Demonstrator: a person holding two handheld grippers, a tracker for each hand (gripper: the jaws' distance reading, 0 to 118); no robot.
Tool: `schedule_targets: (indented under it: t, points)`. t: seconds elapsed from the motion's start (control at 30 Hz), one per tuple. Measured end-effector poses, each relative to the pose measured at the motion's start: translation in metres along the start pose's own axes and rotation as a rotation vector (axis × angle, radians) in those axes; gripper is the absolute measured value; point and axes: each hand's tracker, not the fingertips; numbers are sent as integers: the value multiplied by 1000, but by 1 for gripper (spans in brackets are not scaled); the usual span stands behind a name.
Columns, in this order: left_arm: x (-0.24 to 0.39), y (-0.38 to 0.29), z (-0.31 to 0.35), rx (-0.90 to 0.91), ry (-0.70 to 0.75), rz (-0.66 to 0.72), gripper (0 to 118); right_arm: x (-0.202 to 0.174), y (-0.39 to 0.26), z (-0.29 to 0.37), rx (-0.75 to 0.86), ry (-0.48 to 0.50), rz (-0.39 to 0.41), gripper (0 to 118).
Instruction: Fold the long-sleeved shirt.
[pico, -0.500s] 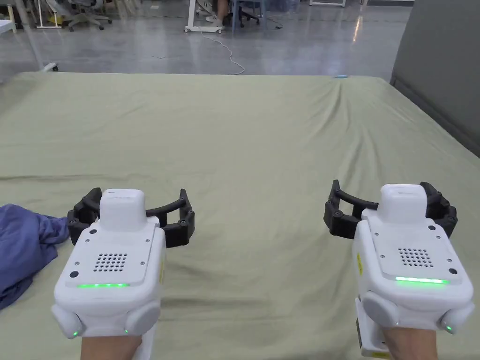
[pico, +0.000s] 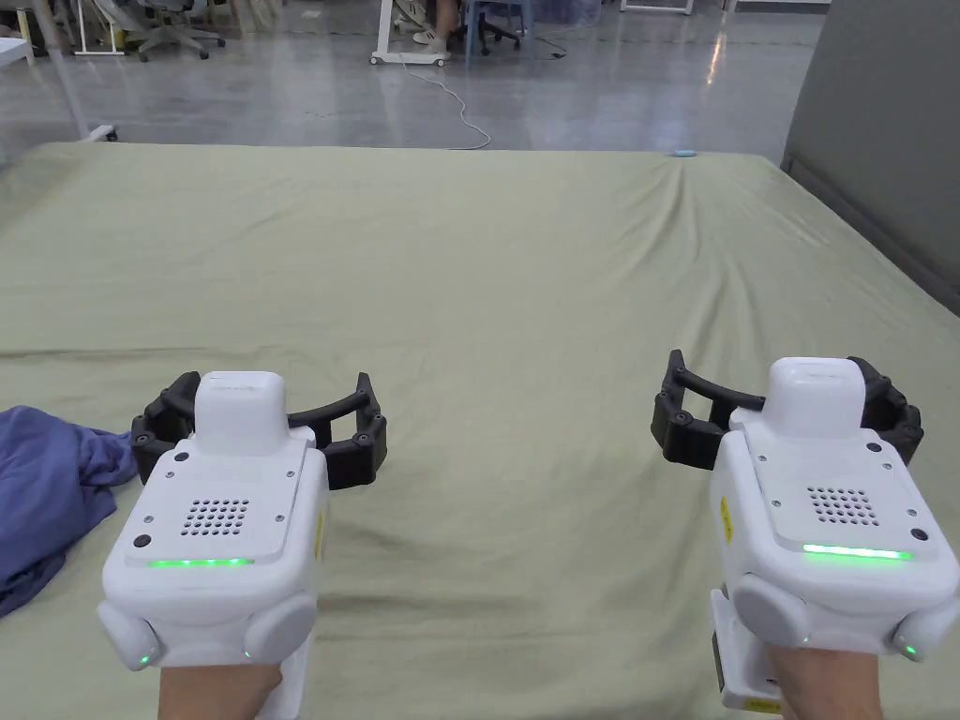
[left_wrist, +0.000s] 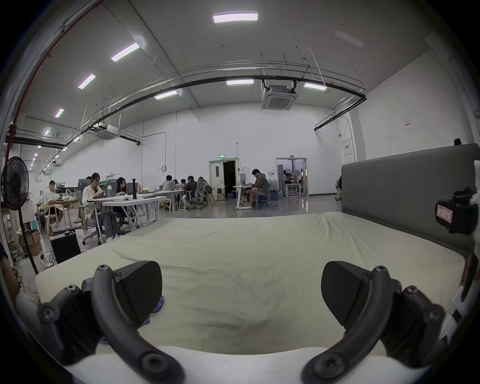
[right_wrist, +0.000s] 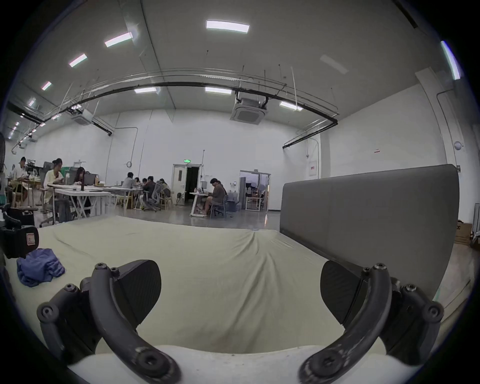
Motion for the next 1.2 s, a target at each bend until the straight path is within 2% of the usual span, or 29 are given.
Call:
schedule_targets:
  t: [0.23,1.2]
  points:
    - [1,3,-2,1,6,-9,118,-1,2,-2,-7,0,27,118]
    - [5,8,-6,-4,-8,-20,118,5,8,-5,-10,4,17,118]
